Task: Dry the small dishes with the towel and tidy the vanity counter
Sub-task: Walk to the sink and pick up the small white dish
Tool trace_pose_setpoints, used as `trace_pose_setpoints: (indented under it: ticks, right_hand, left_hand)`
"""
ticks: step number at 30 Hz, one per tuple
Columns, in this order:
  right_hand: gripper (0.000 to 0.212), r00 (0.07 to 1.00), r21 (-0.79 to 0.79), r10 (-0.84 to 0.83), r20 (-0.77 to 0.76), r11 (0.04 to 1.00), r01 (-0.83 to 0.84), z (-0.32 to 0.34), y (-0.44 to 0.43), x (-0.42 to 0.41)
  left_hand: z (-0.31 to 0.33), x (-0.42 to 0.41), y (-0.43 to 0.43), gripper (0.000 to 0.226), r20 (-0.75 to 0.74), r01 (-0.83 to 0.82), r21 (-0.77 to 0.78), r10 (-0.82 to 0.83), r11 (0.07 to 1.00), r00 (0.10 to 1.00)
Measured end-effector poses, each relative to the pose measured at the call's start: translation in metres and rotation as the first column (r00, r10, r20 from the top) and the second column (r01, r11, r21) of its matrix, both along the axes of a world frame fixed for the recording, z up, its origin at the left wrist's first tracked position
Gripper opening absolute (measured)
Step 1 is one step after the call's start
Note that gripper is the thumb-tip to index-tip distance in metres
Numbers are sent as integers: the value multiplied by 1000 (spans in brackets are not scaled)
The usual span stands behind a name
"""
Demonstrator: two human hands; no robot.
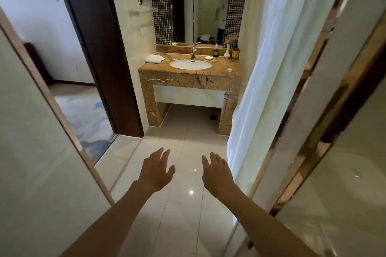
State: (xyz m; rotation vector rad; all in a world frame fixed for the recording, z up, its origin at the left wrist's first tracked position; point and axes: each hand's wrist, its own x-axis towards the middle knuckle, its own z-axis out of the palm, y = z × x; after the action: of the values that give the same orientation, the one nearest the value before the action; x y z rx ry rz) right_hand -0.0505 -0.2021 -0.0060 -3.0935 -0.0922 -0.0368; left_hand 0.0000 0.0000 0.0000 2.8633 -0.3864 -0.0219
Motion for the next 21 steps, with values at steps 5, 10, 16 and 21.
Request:
trace_pose_setpoints:
  ticks: [5,10,16,21]
  right_hand:
    - [54,1000,15,-12,12,1000,12,-5,-10,48]
    - [51,1000,3,2,9,1000,-2,-11,-10,101]
    - [51,999,-10,26,43,1000,-26,-13,3,179]
    - [47,998,40,0,67,999,-3,-2,21,249]
  left_hand:
    - [6,42,-6,60,25,-34,-2,34,999,999]
    - [13,97,-4,58,49,-39,-24,41,999,998]
    - [14,173,10,56,56,-30,-34,31,999,998]
    - [20,249,28,59,58,16,-47,-13,999,998]
